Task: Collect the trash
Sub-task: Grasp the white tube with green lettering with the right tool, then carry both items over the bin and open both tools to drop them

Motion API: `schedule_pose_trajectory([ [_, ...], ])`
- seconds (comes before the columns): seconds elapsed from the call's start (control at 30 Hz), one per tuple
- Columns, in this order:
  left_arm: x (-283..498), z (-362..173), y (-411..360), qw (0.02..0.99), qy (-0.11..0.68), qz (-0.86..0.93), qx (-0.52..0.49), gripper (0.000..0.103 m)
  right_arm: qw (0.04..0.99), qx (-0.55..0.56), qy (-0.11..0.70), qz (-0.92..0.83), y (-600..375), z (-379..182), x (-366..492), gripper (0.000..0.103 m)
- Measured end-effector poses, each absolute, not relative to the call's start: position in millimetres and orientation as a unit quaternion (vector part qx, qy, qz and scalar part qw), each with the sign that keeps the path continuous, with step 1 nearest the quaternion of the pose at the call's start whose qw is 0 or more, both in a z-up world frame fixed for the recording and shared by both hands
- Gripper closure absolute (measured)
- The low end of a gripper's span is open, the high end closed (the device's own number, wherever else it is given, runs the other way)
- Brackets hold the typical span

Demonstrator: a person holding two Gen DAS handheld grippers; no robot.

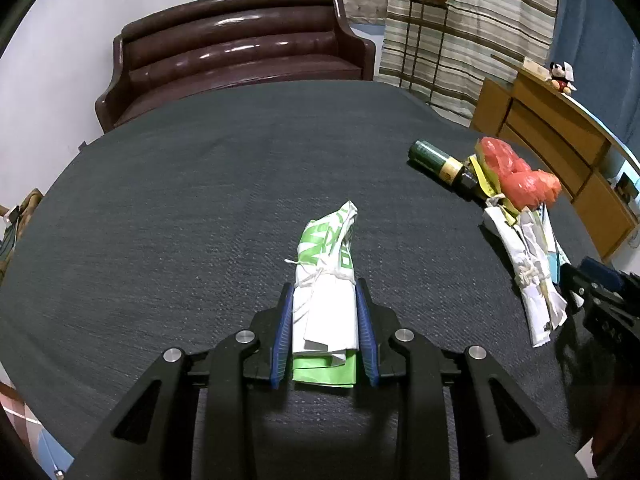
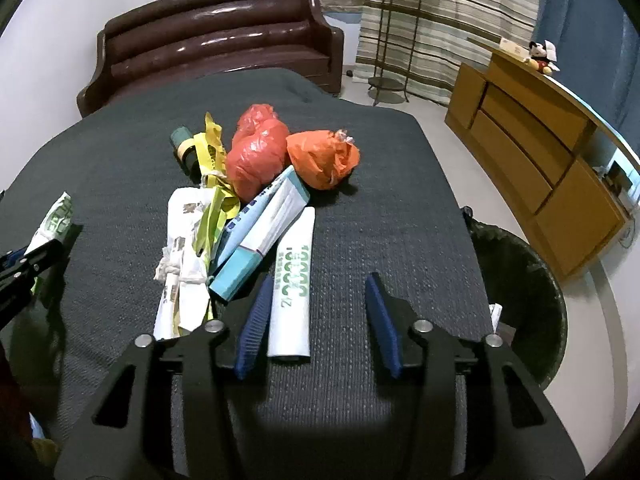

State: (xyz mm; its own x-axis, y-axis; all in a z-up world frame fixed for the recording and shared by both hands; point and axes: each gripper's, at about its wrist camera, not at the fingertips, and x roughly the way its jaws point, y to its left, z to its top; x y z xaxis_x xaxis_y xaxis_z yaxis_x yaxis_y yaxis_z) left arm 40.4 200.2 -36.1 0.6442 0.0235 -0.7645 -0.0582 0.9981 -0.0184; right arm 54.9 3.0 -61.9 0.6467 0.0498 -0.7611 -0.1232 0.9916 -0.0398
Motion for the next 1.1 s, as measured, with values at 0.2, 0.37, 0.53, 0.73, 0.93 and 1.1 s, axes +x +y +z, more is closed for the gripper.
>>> schedule_pose_trajectory([
  [0.2,37,-39,192,0.906,0.422,0.019,-0.014,0.072,0.907,-0.045,0.415,0.055,0,-59,56,0.085],
  [0.37,34,-38,182,0.908,0.419,0.009,-0.014,0.072,0.911,-0.034,0.408,0.045,-10,-58,50,0.086],
  [0.53,30,-34,165,0.911,0.411,-0.002,-0.012,0.072,0.918,-0.022,0.395,0.034,-34,-53,43,0.086],
  [0.73,25,-25,136,0.921,0.389,-0.030,-0.004,0.072,0.925,-0.008,0.379,0.002,-71,-44,37,0.086],
  [0.93,33,-16,83,0.923,0.378,-0.070,0.017,0.072,0.928,0.009,0.371,-0.033,-110,-39,33,0.086],
  [1.1,37,-16,36,0.923,0.369,-0.105,0.037,0.072,0.929,0.018,0.364,-0.056,-138,-38,27,0.086],
])
